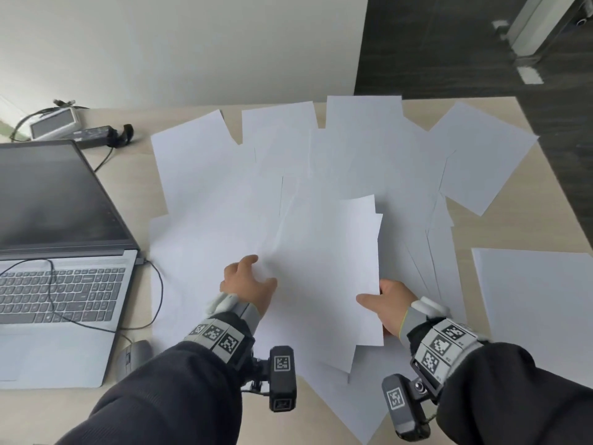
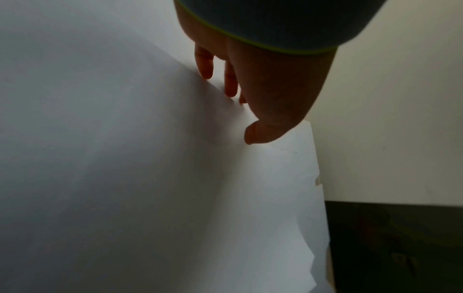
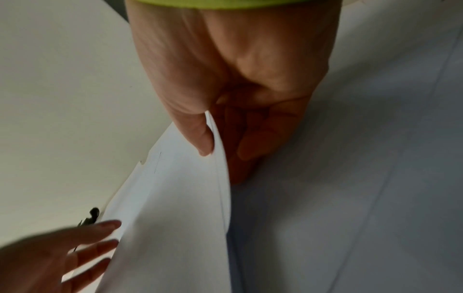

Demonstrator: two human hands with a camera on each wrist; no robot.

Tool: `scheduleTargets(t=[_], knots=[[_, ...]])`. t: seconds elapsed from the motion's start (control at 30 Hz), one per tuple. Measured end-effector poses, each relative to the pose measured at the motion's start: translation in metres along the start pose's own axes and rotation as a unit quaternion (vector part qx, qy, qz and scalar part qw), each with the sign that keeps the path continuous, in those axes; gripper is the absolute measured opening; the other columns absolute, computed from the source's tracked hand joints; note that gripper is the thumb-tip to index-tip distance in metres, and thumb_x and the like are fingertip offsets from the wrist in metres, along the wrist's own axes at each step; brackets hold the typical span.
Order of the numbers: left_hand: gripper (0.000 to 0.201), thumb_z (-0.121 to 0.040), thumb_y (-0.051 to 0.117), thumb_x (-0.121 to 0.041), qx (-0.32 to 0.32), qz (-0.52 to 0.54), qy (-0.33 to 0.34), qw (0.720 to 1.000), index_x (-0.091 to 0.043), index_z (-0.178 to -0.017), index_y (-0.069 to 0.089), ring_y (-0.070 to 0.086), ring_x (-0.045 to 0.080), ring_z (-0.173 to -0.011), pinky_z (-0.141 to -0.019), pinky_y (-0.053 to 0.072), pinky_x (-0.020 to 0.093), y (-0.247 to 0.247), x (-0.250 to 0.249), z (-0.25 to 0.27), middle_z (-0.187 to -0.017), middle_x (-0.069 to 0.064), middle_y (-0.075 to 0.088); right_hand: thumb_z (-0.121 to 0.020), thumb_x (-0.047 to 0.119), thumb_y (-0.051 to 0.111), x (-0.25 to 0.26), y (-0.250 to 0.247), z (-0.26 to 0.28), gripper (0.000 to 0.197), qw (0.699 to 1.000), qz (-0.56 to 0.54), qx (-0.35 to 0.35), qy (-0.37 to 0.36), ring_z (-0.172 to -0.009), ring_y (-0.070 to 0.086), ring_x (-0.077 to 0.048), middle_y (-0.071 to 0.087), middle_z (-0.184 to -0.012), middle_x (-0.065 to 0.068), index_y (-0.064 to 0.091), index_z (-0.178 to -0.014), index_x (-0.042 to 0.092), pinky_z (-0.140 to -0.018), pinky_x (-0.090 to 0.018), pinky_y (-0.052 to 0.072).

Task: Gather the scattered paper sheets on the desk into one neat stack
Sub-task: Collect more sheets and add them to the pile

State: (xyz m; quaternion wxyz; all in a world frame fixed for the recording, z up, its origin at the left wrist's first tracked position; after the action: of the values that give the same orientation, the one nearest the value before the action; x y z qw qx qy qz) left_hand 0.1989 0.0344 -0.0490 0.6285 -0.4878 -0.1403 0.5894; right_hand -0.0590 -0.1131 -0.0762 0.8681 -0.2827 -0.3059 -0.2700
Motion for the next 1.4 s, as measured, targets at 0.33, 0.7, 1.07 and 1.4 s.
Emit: scheduleTargets(t=[0.33,0.7,1.07,1.4], knots=[[0.047,-0.089,0.069,-0.042,0.051,0.209,-0.079,0.973,-0.018,-0.129,0.062,0.064,0.023,-0.097,-0.093,0.048,0.032,0.001,0.015,-0.005,-0.111,0.003,0.071,-0.088,0.024,0.065,-0.005,0.002,0.006,0.014,0.998,0.064,-0.005,-0.012,-0.088,0.069,-0.029,0.074,-0.093,-0.006,0.070,-0.098,0.016,-0.083,-0.038,0.054],[0.022,-0.078,0.068,-0.017,0.153,0.340,0.000,0.928,-0.020,-0.099,0.075,0.074,0.034,-0.088,-0.088,0.060,0.051,0.019,0.009,0.020,-0.094,0.009,0.078,-0.082,0.027,0.057,-0.007,0.027,0.034,0.015,0.990,0.106,0.090,-0.013,-0.055,0.041,-0.015,0.048,-0.061,0.005,0.052,-0.071,0.018,-0.058,-0.024,0.032],[0.034,-0.091,0.056,0.009,0.143,0.532,0.207,0.808,-0.014,-0.074,0.075,0.069,0.009,-0.061,-0.058,0.052,0.017,-0.066,-0.080,0.061,-0.071,-0.002,0.075,-0.069,0.025,0.086,0.054,-0.049,0.038,0.023,0.979,-0.147,-0.063,-0.128,-0.079,0.059,-0.021,0.060,-0.077,-0.007,0.065,-0.078,0.020,-0.078,-0.040,0.046],[0.040,-0.085,0.066,0.012,0.130,0.467,0.215,0.848,-0.024,-0.077,0.082,0.074,0.010,-0.084,-0.080,0.053,0.023,-0.037,-0.076,0.064,-0.085,-0.004,0.079,-0.078,0.017,0.080,0.038,-0.066,0.055,0.052,0.983,-0.086,-0.112,-0.114,-0.046,0.035,-0.009,0.034,-0.044,0.010,0.033,-0.056,0.017,-0.045,-0.015,0.031]])
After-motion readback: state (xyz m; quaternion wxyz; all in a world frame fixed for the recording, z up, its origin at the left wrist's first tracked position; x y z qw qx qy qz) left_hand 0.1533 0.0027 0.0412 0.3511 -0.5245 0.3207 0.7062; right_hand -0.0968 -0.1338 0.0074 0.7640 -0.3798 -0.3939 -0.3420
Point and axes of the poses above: each hand's wrist, its own z-axis away from the middle knuckle, its own y-axis out of the palm, x = y × z, the point moved 8 cm from there along -z, towards the middle knuckle
